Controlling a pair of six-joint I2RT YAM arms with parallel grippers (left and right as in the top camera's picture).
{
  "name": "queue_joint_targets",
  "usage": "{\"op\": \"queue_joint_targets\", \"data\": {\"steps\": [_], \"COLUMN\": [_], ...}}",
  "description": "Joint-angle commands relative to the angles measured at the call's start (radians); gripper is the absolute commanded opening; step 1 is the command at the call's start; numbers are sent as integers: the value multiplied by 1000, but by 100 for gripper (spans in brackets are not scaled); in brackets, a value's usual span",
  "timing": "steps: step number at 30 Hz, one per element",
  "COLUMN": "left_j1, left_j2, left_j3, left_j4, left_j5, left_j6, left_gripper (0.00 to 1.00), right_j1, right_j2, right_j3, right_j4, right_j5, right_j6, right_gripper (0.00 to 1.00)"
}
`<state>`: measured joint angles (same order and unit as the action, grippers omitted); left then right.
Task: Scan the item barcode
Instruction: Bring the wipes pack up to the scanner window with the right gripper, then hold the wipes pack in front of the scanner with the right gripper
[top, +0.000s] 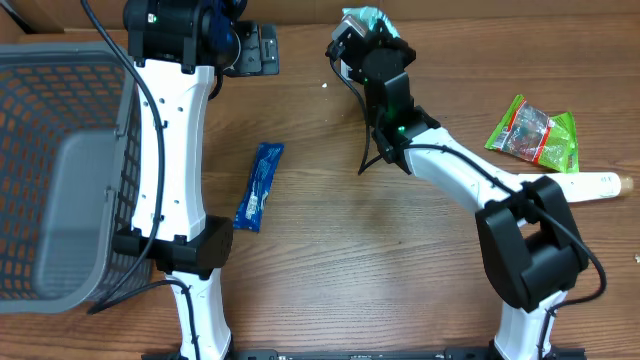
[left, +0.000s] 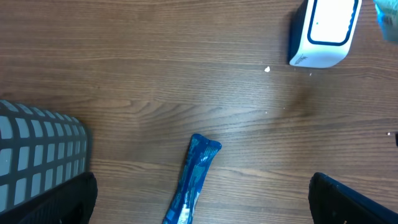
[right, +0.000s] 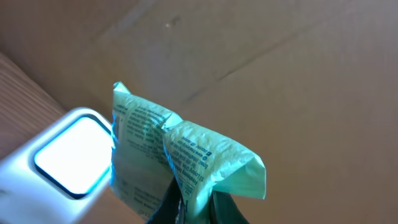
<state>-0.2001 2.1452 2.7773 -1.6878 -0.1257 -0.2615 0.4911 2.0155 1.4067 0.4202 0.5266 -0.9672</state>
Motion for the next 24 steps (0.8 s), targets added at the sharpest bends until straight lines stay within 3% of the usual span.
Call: {"op": "queue_joint_targets", "data": {"steps": [1, 10, 17, 20, 24], "left_j1": [10, 10, 10, 10, 10], "left_j2": [7, 7, 7, 7, 7], "left_j3": [7, 7, 7, 7, 7], "left_j4": [-2, -2, -2, -2, -2], "left_j5": [-12, -12, -12, -12, -12], "left_j6": [0, 0, 0, 0, 0], "left_gripper": [100, 100, 100, 100, 100], "right_j1": [-40, -100, -101, -114, -131], "right_j2": [35, 130, 187, 218, 237], "right_j3": [15, 15, 16, 16, 16], "right_j4": [43, 269, 327, 418, 410], "right_j5": [-72, -227, -339, -378, -403], "right_j6": [-262, -295, -455, -464, -463], "right_gripper": [4, 4, 4, 4, 4]}}
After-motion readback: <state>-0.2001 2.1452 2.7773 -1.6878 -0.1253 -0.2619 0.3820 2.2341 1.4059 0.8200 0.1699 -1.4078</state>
